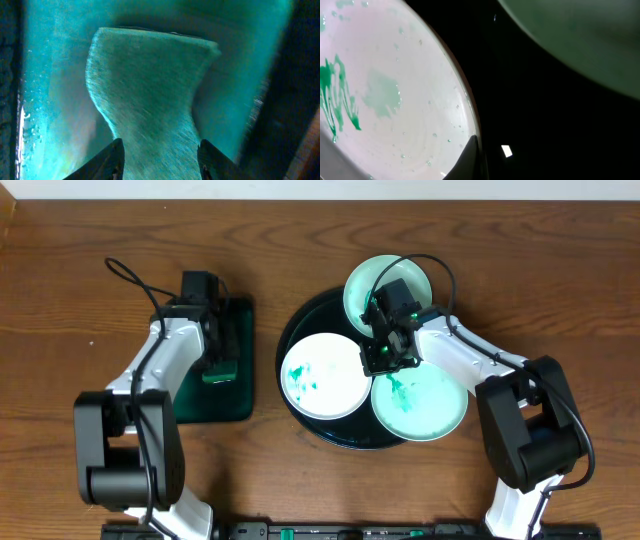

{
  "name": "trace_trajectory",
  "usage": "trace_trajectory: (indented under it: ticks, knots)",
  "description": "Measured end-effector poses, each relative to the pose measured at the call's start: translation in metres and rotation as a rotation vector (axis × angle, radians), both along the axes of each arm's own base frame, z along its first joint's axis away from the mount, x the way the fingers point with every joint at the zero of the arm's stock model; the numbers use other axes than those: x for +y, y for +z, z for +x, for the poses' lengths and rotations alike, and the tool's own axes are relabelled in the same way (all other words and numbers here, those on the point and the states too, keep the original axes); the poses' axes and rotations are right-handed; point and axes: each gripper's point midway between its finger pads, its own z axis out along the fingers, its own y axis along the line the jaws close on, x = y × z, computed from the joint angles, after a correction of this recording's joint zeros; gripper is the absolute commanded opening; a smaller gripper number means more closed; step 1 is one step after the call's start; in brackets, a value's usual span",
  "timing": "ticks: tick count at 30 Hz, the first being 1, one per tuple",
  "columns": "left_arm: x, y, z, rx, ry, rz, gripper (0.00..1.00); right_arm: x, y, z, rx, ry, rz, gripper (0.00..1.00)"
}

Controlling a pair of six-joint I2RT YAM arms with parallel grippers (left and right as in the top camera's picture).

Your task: Clean dirty plates on tray and stack at the side

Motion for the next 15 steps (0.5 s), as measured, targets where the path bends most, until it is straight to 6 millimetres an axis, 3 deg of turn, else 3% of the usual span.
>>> trace_trajectory:
  ticks: [2, 4, 6, 15]
  knots:
    - [0.006, -0.006, 0.002, 0.005, 0.013, 0.007, 0.44, 0.000, 0.000, -0.001, 0.002, 0.001, -0.001, 0.01]
    - [0.010, -0.014, 0.003, 0.012, 0.025, 0.007, 0.31, -0.001, 0.000, -0.001, 0.005, 0.001, -0.002, 0.01]
    - [0.011, -0.017, 0.005, 0.010, 0.028, 0.006, 0.07, -0.001, 0.000, -0.002, 0.010, 0.002, -0.004, 0.01]
    - [0.012, -0.017, 0.011, -0.012, 0.027, 0.007, 0.07, -0.002, -0.001, -0.007, 0.029, 0.002, -0.008, 0.01]
